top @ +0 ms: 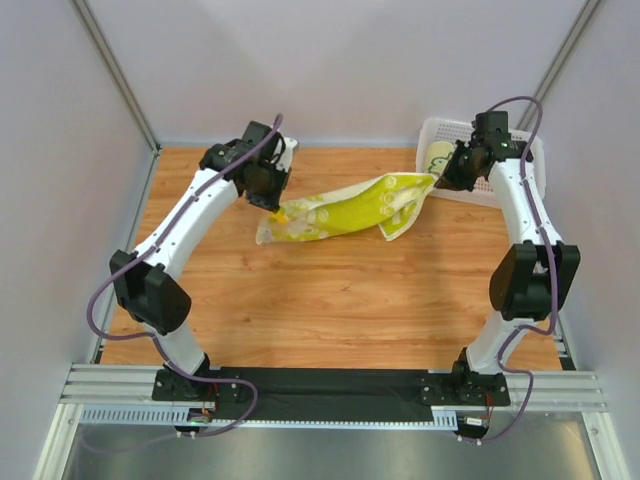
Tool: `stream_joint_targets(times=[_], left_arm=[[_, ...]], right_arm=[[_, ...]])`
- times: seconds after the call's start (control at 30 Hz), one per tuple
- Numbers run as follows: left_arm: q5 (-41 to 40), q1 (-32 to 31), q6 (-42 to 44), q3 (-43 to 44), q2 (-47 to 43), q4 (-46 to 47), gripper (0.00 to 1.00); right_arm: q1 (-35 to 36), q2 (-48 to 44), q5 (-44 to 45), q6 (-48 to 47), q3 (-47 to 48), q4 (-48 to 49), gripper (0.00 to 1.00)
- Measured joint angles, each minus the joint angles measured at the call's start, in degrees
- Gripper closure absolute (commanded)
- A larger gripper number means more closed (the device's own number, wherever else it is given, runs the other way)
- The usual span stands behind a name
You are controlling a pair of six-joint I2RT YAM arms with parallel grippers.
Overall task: Roll the towels
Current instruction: Flatten the towel
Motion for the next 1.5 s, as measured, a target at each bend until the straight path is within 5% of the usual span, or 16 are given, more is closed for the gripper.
stream_joint_targets(times=[0.17,0.4,0.43,0.47,0.5,0.53,0.6,0.8,1.0,1.3,1.5], left_arm=[[1.25,4.37,0.9,0.44,-5.14,-1.05,1.0],[3.52,5.2,-0.66,-24.59,-24.3,2.14,0.99],[4.0,5.2,-1.09,-27.1,-25.64,1.99,0.87],[4.61,5.2,-1.75,-30.16,-26.77,2.05,0.75],[5.14,5.2,-2.56,-32.72,-27.23,2.1,0.66],[5.6,5.22,-3.17,-34.62,-27.32,1.95,0.53],[7.06,5.31,-4.96,-39.65,-27.54,2.19,0.45],[10.51,5.46,-8.22,-44.78,-33.62,1.49,0.36],[10.75,5.49,-9.38,-42.93,-31.63,3.17,0.37],[10.38,7.96,-12.46,-41.13,-8.52,9.38,0.44],[10.29,8.76,-12.63,-37.68,2.89,12.2,0.47]], right_arm=[[0.02,-10.91,0.96,-0.2,-6.43,0.17,0.99],[-0.68,-30.34,3.19,-1.05,-32.2,3.15,1.0],[-0.72,-31.36,3.17,-1.05,-34.64,3.26,0.97],[-0.72,-32.54,3.06,-1.07,-37.64,3.54,0.84],[-0.72,-33.42,2.91,-0.96,-40.39,3.32,0.51],[-0.72,-34.1,2.95,-0.94,-42.62,2.84,0.43],[-0.76,-36.2,3.1,-1.25,-46.82,2.4,0.34],[-0.9,-42.6,4.28,-1.49,-49.27,0.48,0.3],[-0.26,-34.75,0.2,-0.15,-44.89,4.68,0.33],[12.04,-10.56,-2.8,-0.68,-31.36,10.19,0.37],[13.62,1.11,-5.51,-1.44,-30.64,14.38,0.39]])
